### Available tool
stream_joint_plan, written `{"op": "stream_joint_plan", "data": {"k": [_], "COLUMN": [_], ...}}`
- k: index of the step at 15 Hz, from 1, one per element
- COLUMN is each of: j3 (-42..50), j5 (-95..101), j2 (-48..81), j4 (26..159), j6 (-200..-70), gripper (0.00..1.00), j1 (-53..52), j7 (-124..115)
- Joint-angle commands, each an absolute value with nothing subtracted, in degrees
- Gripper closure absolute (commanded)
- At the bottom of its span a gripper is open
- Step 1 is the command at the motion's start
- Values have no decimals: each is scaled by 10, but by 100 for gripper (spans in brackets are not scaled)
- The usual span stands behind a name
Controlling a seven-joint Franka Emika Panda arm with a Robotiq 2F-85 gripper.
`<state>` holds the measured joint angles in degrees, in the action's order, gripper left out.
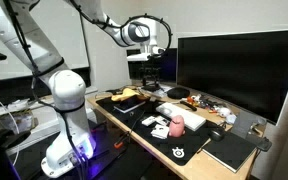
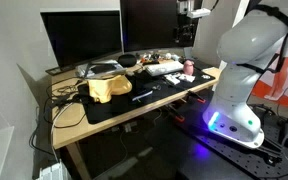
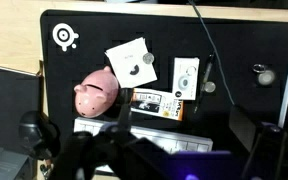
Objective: Pick the coin and put it in the pig saving box
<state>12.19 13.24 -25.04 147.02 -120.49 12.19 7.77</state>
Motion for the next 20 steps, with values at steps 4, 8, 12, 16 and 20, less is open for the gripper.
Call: {"op": "stream_joint_plan", "data": {"k": [4, 8, 12, 16, 20], "j3": [113, 100, 82, 65, 65], "j5": [134, 137, 155, 227, 319], "j2": [-253, -228, -192, -161, -144], "j4": [1481, 1493, 1514, 1551, 1590], "j6": [-1214, -1233, -1280, -1352, -1394], "gripper": [0, 0, 0, 0, 0], "j1": [123, 122, 127, 140, 156], "j7": [64, 29, -22, -90, -143]}}
